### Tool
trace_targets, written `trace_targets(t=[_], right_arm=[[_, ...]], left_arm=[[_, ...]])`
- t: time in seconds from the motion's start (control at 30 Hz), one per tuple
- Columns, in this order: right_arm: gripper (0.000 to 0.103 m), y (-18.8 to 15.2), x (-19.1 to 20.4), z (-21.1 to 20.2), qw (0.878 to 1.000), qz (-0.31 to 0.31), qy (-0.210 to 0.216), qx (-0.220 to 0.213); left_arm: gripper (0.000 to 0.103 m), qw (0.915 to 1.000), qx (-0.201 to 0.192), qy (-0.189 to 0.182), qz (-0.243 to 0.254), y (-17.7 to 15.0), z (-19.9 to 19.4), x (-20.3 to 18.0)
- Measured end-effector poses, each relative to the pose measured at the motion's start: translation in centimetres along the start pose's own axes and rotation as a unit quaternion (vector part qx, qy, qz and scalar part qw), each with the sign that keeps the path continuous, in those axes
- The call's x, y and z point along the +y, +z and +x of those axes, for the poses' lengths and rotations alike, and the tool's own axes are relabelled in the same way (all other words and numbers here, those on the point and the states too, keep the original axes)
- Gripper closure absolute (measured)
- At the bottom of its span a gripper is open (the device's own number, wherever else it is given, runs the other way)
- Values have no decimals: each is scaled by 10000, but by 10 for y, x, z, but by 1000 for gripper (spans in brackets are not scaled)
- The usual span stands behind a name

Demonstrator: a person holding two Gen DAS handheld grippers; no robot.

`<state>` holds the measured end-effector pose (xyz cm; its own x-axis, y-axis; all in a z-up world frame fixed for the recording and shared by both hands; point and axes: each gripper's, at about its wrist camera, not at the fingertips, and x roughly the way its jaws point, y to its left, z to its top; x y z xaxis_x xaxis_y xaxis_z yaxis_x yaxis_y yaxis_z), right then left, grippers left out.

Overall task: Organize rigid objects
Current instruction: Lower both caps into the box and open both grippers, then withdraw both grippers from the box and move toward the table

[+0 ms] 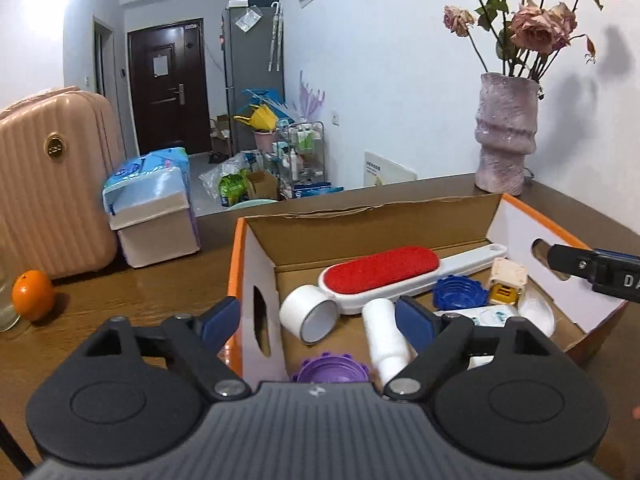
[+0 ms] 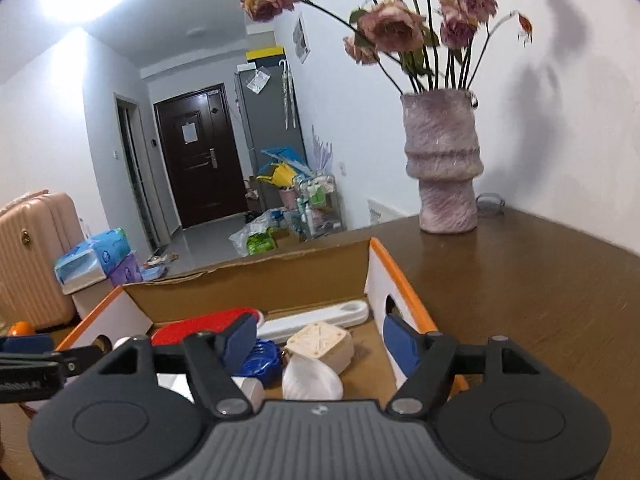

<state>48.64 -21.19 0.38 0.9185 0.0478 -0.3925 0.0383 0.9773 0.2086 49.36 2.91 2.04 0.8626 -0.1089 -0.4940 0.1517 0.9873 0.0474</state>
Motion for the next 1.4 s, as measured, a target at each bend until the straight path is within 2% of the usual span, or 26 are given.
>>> trace_targets(t=[0.23, 0.37, 0.57, 0.73, 0.9, 1.03, 1.2, 1.4], right_arm=[[32, 1, -7, -2, 9998, 185, 78, -7], [32, 5, -7, -5, 9997, 188, 110, 63], [30, 17, 11, -29, 9986, -374, 279, 244], [21, 33, 17, -76, 9978, -589, 310, 33], [19, 44, 15, -129, 9955, -790, 368, -362], [16, 44, 13, -170, 9919, -987, 403, -690], [13, 30, 8, -209, 9878, -1233, 425, -851], [12, -8, 5, -256, 9814, -1585, 571, -917]], left_arm=[[13, 9998, 59, 4, -168, 2, -7, 3], [7, 9998, 2, -65, -202, 4, -25, 3], [1, 9999, -148, -5, -40, 11, -62, -5], [0, 9988, -485, 48, 8, 18, -113, -11], [0, 9929, -1170, 155, 116, 17, -169, -28], [0, 9875, -1578, -23, 49, 7, -203, -39], [0, 9853, -1698, -13, -172, -15, -234, -47], [0, 9839, -1756, 161, -305, -50, -272, -56]])
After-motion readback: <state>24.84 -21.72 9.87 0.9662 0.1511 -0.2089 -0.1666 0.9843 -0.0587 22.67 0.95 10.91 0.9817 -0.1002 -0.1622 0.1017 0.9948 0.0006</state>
